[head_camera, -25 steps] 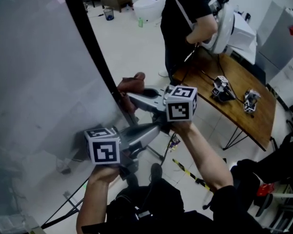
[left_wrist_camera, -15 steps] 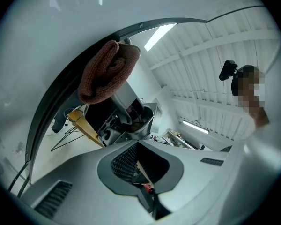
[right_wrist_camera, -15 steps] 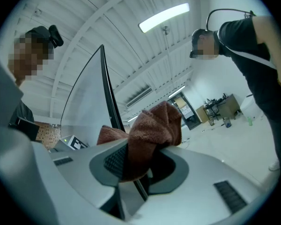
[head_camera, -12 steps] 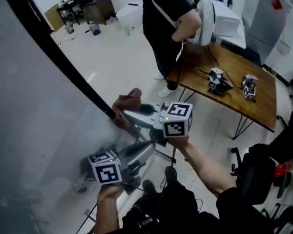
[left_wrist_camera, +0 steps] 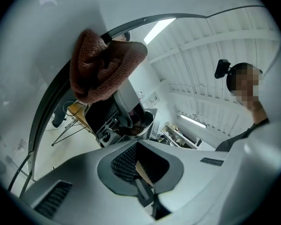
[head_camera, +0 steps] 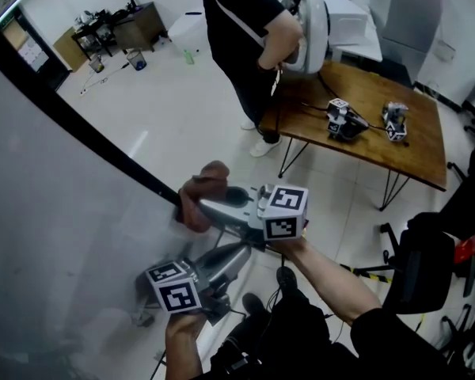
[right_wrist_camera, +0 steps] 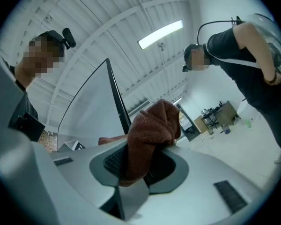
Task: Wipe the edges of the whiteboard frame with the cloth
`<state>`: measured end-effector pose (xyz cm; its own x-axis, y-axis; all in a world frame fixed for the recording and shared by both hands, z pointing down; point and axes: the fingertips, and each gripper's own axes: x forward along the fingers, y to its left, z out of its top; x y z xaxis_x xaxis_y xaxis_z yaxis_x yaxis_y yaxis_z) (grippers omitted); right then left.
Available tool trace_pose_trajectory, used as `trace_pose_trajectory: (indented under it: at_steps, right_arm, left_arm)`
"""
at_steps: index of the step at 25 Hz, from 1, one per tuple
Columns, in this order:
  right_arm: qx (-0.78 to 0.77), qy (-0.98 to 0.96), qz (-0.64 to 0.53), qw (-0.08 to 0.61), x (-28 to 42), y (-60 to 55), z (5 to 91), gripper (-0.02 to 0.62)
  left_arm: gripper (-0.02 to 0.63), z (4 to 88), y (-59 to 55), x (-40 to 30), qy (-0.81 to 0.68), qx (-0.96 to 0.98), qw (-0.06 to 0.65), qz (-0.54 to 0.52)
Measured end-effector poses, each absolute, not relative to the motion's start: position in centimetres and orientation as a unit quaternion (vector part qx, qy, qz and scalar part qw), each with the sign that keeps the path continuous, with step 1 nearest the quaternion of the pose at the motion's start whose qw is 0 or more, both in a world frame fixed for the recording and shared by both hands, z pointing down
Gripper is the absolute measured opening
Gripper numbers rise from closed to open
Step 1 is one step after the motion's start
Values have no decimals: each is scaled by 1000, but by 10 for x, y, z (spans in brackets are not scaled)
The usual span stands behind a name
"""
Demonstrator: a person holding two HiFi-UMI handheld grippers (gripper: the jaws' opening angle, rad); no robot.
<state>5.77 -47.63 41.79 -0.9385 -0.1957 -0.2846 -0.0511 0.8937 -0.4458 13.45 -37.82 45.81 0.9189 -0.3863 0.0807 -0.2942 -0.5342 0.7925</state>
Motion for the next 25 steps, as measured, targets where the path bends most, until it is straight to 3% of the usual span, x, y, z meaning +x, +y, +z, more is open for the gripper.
trace_pose_trajectory:
  at_steps: [25]
  right_arm:
    - [-110, 947, -282, 104, 51, -469, 518, 112]
  left_arm:
    - [-12, 502, -361, 129, -197, 864, 462, -19]
